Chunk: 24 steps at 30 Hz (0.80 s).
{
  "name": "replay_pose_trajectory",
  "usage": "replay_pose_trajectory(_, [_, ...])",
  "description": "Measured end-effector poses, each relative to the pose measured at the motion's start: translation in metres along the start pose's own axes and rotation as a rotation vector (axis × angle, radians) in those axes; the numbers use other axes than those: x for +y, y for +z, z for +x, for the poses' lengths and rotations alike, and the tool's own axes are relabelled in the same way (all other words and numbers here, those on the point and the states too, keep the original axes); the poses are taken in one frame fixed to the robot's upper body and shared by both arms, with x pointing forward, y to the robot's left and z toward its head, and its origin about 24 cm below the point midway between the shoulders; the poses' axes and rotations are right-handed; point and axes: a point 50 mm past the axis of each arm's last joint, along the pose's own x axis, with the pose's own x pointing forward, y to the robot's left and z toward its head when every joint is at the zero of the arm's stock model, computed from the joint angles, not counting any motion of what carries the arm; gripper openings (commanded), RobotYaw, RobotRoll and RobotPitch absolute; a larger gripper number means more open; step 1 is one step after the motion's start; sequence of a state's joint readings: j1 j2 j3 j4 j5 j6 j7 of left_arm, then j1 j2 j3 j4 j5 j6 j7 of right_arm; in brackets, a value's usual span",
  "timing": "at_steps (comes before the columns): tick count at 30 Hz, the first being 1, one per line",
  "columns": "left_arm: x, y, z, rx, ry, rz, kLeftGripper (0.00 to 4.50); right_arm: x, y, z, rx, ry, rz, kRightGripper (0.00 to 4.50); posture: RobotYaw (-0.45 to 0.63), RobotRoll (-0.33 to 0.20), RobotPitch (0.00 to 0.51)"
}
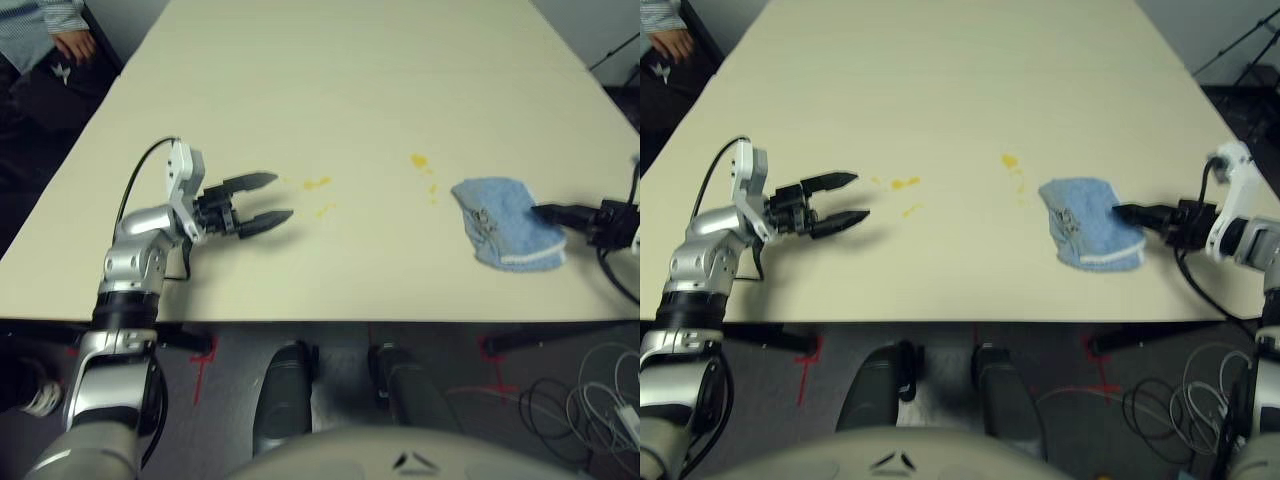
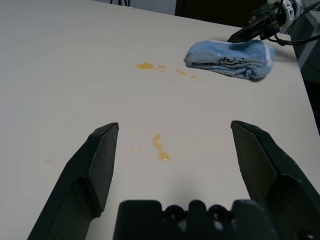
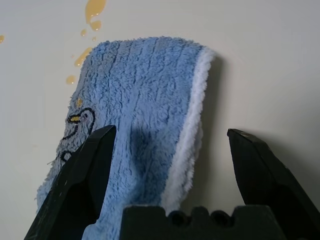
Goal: Wipe the water off the table with a rag.
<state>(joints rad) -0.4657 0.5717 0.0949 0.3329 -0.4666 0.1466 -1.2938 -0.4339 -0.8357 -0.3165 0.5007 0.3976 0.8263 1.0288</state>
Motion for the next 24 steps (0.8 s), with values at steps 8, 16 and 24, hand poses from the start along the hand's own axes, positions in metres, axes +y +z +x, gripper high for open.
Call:
replay_pose_trajectory(8, [0.001, 0.002, 0.002, 0.002, -0.005, 0.008, 4.5, 0.009, -0.006, 0.019, -0.001, 0.017, -0.018, 4.45, 0.1, 0.0, 0.184])
replay_pose_trajectory(16, [0.002, 0.004, 0.003, 0.004, -0.008, 0.021, 4.5, 0.019, -0.006, 0.034, -0.002, 0.04, -0.052, 4.45, 0.1, 0.0, 0.184])
replay_pose_trajectory(24, [0.002, 0.005, 0.004, 0.004, -0.009, 0.027, 4.5, 0.021, -0.008, 0.04, 0.021, 0.022, -0.116, 3.83, 0.1, 0.0, 0.183])
